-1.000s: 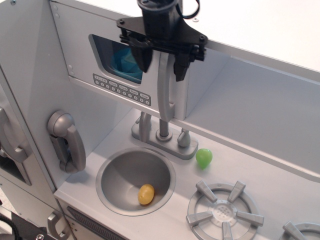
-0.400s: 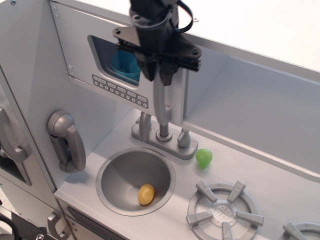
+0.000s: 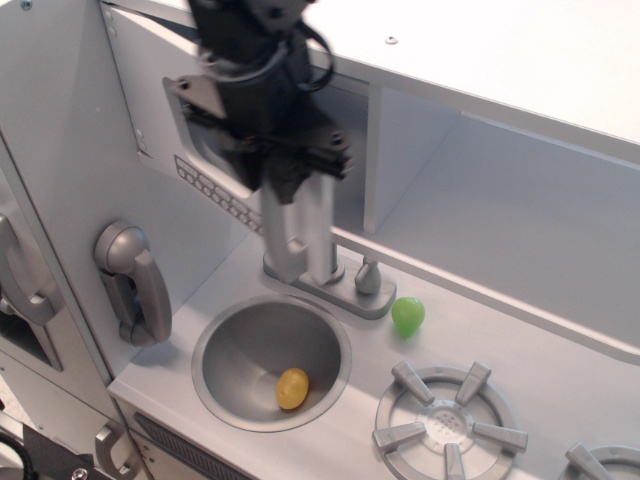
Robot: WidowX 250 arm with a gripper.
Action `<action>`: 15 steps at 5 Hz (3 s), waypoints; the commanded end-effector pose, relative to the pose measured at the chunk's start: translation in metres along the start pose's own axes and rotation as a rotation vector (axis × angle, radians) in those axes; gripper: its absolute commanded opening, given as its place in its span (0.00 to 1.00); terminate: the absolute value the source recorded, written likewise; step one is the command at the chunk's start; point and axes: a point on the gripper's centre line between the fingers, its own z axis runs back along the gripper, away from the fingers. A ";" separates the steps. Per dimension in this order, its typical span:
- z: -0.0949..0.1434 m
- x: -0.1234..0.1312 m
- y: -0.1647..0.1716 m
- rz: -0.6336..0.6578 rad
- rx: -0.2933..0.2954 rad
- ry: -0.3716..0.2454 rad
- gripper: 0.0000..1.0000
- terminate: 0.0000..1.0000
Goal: Open microwave
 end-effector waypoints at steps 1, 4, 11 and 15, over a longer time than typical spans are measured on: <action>0.033 -0.028 0.007 -0.060 0.003 0.143 1.00 0.00; 0.030 -0.009 -0.098 -0.092 -0.129 0.254 1.00 0.00; -0.005 0.032 0.003 0.088 0.025 0.032 1.00 0.00; 0.023 -0.014 0.077 0.026 -0.019 0.015 1.00 0.00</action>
